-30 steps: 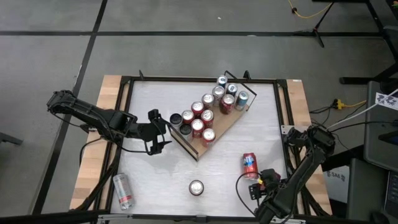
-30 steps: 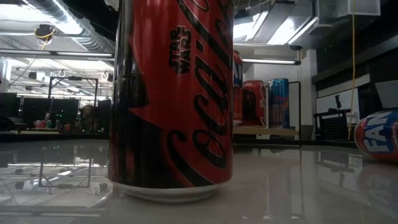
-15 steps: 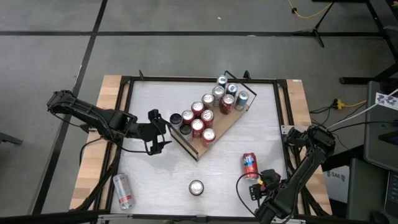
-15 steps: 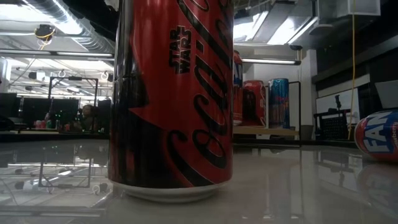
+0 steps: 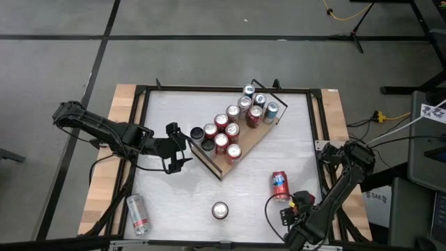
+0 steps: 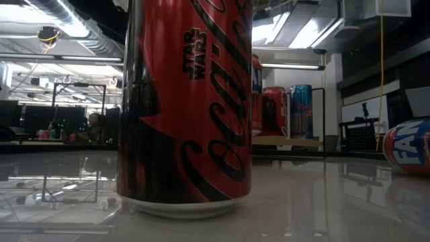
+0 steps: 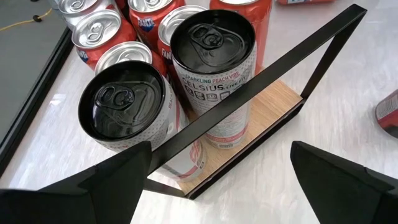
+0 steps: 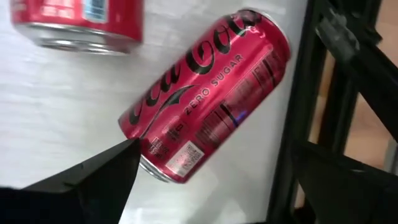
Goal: Place canned beverage on shelf
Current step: Put the red black soda can on the shelf
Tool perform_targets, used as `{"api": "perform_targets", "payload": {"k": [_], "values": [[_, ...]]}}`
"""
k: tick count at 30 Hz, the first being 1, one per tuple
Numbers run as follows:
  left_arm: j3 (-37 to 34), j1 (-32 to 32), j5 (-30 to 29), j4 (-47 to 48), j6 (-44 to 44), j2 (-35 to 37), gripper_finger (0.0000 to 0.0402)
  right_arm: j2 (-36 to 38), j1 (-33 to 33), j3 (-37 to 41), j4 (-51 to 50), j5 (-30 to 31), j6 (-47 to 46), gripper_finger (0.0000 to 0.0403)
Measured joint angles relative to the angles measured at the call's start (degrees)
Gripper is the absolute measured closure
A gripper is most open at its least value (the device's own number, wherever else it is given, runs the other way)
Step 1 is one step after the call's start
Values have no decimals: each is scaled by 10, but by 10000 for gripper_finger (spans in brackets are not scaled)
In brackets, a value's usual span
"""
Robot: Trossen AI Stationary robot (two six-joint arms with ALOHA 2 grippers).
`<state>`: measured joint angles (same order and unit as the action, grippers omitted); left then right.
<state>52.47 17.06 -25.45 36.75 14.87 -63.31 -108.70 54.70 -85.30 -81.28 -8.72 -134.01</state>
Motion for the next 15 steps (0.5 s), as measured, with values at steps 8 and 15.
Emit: {"api": "perform_targets", "payload": {"k": [8, 15], "values": [[0, 0, 0, 0, 0, 0, 24, 1, -3, 0, 55, -9, 0, 4], [0, 0, 0, 0, 0, 0, 24, 1, -2, 0, 77, -20, -82, 4]]}}
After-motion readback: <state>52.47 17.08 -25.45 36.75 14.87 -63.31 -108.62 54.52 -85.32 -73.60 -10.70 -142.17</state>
